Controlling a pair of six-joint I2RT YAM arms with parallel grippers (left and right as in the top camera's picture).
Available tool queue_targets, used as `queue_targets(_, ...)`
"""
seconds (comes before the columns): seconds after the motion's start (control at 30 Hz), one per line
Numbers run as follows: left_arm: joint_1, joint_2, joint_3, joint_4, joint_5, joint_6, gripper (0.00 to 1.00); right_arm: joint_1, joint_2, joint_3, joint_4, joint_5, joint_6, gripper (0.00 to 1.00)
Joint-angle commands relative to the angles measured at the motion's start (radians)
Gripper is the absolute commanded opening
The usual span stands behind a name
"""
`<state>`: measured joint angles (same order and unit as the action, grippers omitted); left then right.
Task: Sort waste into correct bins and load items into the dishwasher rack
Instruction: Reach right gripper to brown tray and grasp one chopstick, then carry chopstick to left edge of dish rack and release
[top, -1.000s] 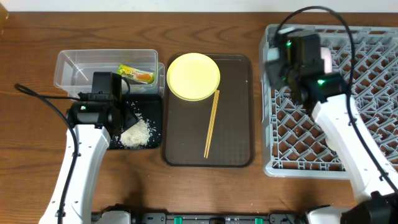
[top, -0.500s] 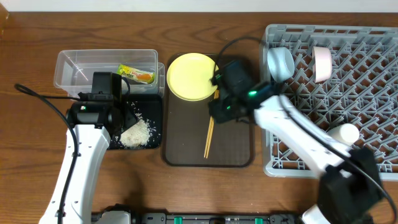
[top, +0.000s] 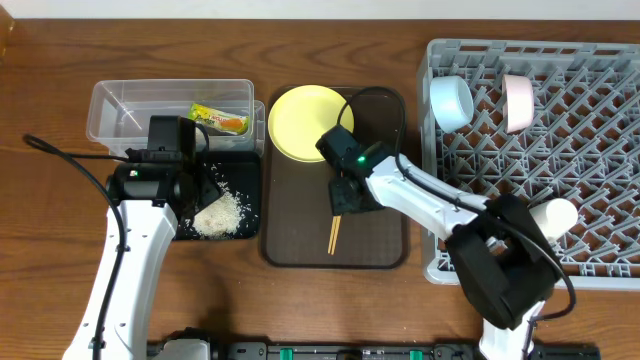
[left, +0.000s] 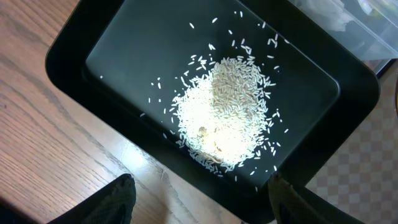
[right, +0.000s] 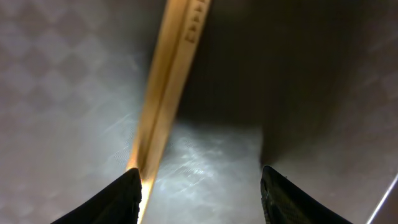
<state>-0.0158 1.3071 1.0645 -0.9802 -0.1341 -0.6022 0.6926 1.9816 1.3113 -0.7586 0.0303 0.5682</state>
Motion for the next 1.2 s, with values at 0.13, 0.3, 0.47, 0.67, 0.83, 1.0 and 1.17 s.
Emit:
queue_targets(0.13,0.004,-0.002,-0.002,-0.003,-0.008,0.006,0.72,0.006,0.017,-0.006,0.003,0.064,0.031,0.59)
queue_targets(0.3,0.004,-0.002,-0.002,-0.003,-0.008,0.006,0.72,0.006,0.017,-0.006,-0.013,0.072,0.061,0.43)
queue_targets(0.47,0.004,-0.002,-0.002,-0.003,-0.008,0.006,0.72,0.005,0.017,-0.006,-0.013,0.07,0.064,0.11)
queue_targets(0.67,0.004,-0.002,-0.002,-0.003,-0.008,0.006,0.72,0.002,0.017,-0.006,-0.017,0.07,0.069,0.01)
queue_targets(0.83,0.004,-0.002,-0.002,-0.003,-0.008,0.006,0.72,-0.025,-0.003,-0.005,-0.026,0.07,0.085,0.01)
queue_targets(1.0,0.004,-0.002,-0.002,-0.002,-0.008,0.006,0.72,-0.087,-0.106,-0.003,-0.044,0.07,0.024,0.01)
queue_targets(1.17,0.004,-0.002,-0.002,-0.002,-0.008,0.006,0.72,-0.158,-0.274,-0.003,-0.088,0.07,-0.085,0.01)
